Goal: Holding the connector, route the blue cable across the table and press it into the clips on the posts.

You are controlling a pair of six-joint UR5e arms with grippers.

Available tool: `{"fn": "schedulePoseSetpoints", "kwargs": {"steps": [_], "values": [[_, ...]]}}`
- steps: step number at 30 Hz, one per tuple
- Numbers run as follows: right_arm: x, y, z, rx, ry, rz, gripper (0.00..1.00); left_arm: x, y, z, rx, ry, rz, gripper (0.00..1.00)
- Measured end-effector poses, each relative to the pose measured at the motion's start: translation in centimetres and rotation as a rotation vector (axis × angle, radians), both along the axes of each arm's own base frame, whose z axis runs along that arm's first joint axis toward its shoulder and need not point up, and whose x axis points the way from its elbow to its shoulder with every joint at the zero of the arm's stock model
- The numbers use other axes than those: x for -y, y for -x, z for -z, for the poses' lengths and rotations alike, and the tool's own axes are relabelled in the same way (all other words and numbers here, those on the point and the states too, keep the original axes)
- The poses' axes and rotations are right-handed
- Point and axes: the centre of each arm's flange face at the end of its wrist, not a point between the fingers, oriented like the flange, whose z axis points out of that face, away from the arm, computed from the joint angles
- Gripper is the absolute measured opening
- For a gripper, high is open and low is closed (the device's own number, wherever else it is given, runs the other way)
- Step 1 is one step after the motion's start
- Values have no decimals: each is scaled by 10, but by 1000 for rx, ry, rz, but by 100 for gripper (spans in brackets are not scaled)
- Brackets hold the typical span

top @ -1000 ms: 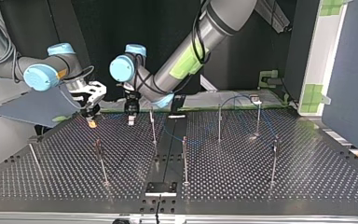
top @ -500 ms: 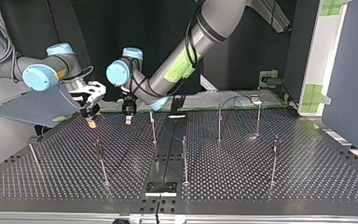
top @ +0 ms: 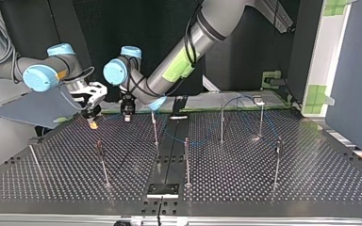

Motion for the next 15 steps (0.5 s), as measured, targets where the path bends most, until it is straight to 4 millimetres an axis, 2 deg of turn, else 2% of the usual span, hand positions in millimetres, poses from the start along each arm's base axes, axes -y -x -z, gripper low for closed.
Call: {"fn": "schedulePoseSetpoints", "kwargs": {"steps": [7, 11, 15], "values": [[1, 1, -1, -1, 2, 2, 0, -11, 1, 2, -33, -29, -59, 0], [1, 0, -3, -3, 7, 0, 0, -14, 4, -10, -38, -23, -77, 0], [2, 0, -18, 3, 27, 0, 0, -16, 6, -28, -32, -10, -88, 0]]}}
